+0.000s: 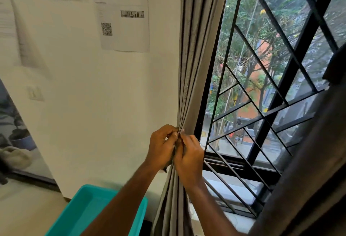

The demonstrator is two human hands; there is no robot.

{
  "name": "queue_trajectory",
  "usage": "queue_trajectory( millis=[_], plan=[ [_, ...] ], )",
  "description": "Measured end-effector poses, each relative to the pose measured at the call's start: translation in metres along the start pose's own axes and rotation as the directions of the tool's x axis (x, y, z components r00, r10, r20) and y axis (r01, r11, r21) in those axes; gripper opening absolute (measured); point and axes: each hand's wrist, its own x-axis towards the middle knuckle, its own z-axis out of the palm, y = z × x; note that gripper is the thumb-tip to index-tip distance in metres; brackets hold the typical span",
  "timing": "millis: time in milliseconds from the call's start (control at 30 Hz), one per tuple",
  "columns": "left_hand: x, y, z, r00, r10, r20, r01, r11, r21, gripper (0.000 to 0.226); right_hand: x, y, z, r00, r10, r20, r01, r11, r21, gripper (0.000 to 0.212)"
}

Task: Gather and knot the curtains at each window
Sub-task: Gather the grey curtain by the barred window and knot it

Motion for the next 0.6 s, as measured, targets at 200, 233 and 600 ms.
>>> queue_trajectory(
  millis=[200,233,600],
  plan=[
    [0.001,0.006,-0.007,0.996,-0.076,0.055,0.084,0.98,-0.179,0.042,-0.003,0.004,0.003,0.999,0.046,0.008,-0.046,0.998,-0.039,0.027],
    [-0.001,0.006,-0.006,0.992,-0.11,0.057,0.12,0.967,-0.223,0.042,-0.002,0.005,0.003,0.998,0.067,-0.006,-0.067,0.997,-0.038,0.021],
    [-0.045,-0.052,-0.003,0.986,-0.165,-0.015,0.166,0.985,0.044,0.041,0.003,0.02,-0.008,0.971,0.221,0.086,-0.215,0.974,-0.075,0.035]
  ],
)
